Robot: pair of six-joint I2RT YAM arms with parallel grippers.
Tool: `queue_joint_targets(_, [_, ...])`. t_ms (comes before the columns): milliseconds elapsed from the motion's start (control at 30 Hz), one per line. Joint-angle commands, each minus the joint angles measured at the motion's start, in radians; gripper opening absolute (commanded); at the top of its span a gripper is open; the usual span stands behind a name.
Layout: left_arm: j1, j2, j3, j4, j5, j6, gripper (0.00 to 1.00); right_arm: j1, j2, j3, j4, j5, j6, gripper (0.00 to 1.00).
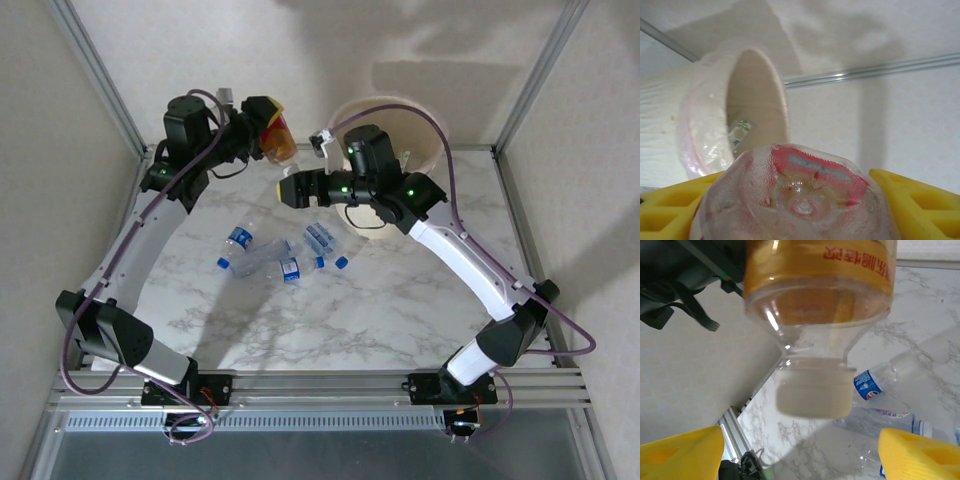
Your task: Put the plastic bottles in the bin
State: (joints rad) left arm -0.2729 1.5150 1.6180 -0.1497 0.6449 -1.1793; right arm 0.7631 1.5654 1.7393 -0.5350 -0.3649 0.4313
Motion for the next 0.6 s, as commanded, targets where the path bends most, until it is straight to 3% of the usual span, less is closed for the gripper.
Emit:
queue_joint_targets(0, [-0.018, 0.014, 0.048, 0.026, 0.038, -0.021, 0.64, -0.015, 0.004, 0.043, 0.006, -0.002, 0.003, 0.71])
queue_joint_targets(167, [-0.032, 0.024, 0.065, -0.011, 0.046, 0.01, 0.64, -0.027, 0.006, 0.055, 0.001, 0.011, 0.013, 0.53])
queue_joint_targets(567, [-0.066, 0.03, 0.087, -0.043, 0.065, 0.058, 0.62, -0.044, -0.007, 0.051, 0.012, 0.015, 0.027, 0.3])
